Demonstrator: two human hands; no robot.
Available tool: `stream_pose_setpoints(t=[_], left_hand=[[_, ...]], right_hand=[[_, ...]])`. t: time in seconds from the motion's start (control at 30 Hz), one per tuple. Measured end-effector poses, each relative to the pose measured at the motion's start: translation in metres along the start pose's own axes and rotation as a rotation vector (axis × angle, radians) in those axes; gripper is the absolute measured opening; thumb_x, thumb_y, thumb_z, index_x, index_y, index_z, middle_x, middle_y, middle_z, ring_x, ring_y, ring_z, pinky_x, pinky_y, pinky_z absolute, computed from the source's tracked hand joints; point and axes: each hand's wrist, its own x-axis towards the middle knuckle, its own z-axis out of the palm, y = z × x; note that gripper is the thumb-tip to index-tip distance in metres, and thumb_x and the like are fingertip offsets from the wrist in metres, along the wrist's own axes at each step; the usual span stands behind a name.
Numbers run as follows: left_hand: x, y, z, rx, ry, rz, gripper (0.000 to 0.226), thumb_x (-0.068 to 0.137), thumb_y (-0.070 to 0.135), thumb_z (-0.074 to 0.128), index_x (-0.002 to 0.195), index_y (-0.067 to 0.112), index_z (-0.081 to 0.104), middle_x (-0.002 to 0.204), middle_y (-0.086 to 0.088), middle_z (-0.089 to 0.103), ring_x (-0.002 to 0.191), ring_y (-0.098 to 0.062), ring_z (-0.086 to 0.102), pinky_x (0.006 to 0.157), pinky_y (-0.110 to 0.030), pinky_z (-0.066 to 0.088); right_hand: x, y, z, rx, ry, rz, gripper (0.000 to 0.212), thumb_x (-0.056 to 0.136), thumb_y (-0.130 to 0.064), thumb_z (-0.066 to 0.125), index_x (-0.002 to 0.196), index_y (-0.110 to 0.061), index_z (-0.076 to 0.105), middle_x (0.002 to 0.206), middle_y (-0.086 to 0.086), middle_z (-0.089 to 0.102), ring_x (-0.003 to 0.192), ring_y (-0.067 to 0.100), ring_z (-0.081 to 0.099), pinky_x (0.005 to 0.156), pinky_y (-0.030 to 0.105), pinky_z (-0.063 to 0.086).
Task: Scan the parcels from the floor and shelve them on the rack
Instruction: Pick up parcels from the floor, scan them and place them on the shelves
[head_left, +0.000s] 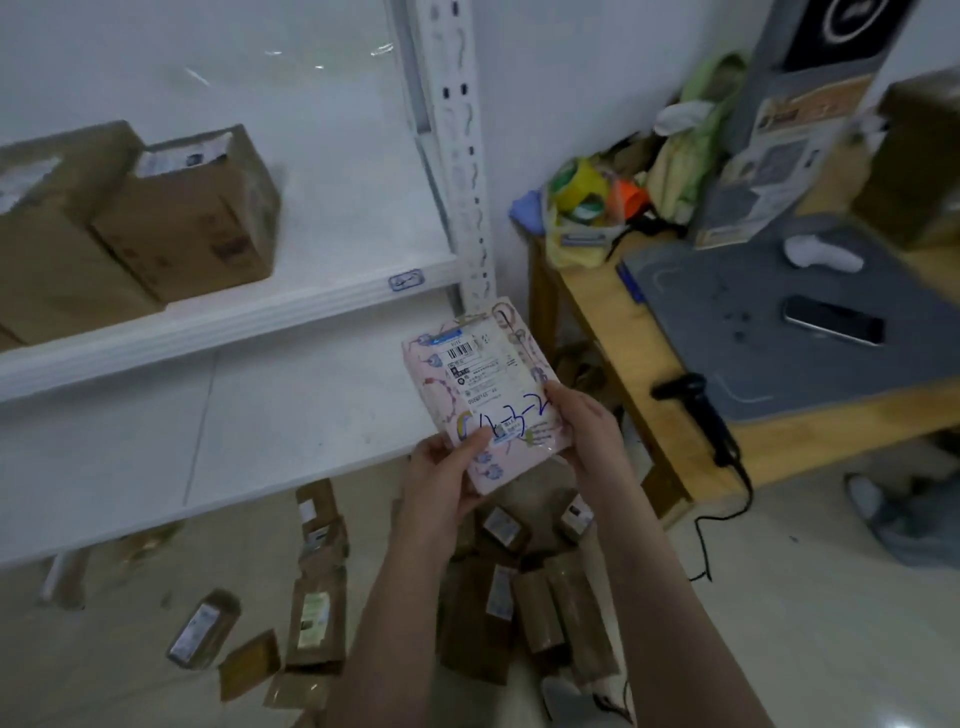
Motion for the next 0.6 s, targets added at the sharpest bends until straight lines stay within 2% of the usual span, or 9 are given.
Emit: stream_pose_setpoints(t=[0.1, 0.2, 0.23, 0.3, 0.43, 0.53, 0.6], left_hand=[[0.002, -0.011, 0.055, 0.007, 0.011, 0.011, 0.041, 0.083, 0.016, 0.079, 0.114, 0.009, 0.054, 0.109, -0.013, 0.073, 0.092, -0.024, 0.073, 0.075, -0.04, 0.06], [0.005, -0.02, 0.091, 0.044, 0.022, 0.015, 0.043, 0.082, 0.016, 0.081, 0.115, 0.01, 0.053, 0.115, -0.013, 0.071, 0.097, -0.027, 0.071, 0.081, -0.045, 0.06], [0.005, -0.021, 0.1, 0.058, 0.02, 0.017, 0.045, 0.082, 0.016, 0.081, 0.116, 0.01, 0.053, 0.115, -0.013, 0.071, 0.097, -0.027, 0.071, 0.083, -0.046, 0.059], [0.006, -0.024, 0.112, 0.072, 0.02, 0.016, 0.05, 0.081, 0.015, 0.082, 0.12, 0.009, 0.053, 0.114, -0.013, 0.072, 0.097, -0.027, 0.072, 0.085, -0.047, 0.059], [0.008, -0.03, 0.121, 0.089, 0.05, 0.018, 0.036, 0.081, 0.012, 0.081, 0.108, 0.013, 0.056, 0.11, -0.013, 0.073, 0.094, -0.026, 0.072, 0.085, -0.047, 0.059], [0.007, -0.036, 0.12, 0.134, 0.064, 0.03, 0.034, 0.082, 0.013, 0.079, 0.107, 0.013, 0.056, 0.107, -0.012, 0.074, 0.087, -0.023, 0.073, 0.069, -0.036, 0.057], [0.008, -0.039, 0.118, 0.156, 0.077, 0.035, 0.032, 0.083, 0.014, 0.08, 0.105, 0.014, 0.056, 0.106, -0.011, 0.074, 0.087, -0.023, 0.073, 0.064, -0.034, 0.055]], right_hand=[[0.027, -0.022, -0.058, -0.033, 0.14, -0.051, 0.027, 0.086, -0.037, 0.073, 0.106, -0.018, 0.07, 0.098, 0.003, 0.076, 0.089, 0.02, 0.072, 0.081, 0.039, 0.057], [0.051, -0.033, -0.112, -0.168, 0.405, -0.15, 0.032, 0.084, -0.034, 0.074, 0.111, -0.019, 0.065, 0.105, -0.004, 0.068, 0.094, 0.013, 0.066, 0.078, 0.03, 0.054], [0.058, -0.035, -0.127, -0.224, 0.491, -0.167, 0.031, 0.084, -0.03, 0.074, 0.11, -0.019, 0.063, 0.105, -0.005, 0.065, 0.097, 0.015, 0.065, 0.078, 0.028, 0.051], [0.077, -0.034, -0.156, -0.323, 0.573, -0.148, 0.031, 0.085, -0.023, 0.073, 0.111, -0.019, 0.057, 0.108, -0.003, 0.062, 0.106, 0.021, 0.062, 0.084, 0.032, 0.05], [0.113, -0.02, -0.199, -0.52, 0.561, -0.014, 0.057, 0.087, -0.021, 0.07, 0.137, -0.012, 0.046, 0.131, 0.011, 0.059, 0.116, 0.029, 0.059, 0.095, 0.044, 0.052], [0.13, -0.005, -0.213, -0.627, 0.466, 0.057, 0.052, 0.09, -0.022, 0.066, 0.136, -0.007, 0.046, 0.125, 0.015, 0.061, 0.11, 0.033, 0.061, 0.086, 0.043, 0.053], [0.138, 0.002, -0.217, -0.679, 0.416, 0.084, 0.046, 0.092, -0.019, 0.061, 0.133, -0.003, 0.049, 0.119, 0.017, 0.062, 0.107, 0.036, 0.061, 0.081, 0.042, 0.052]])
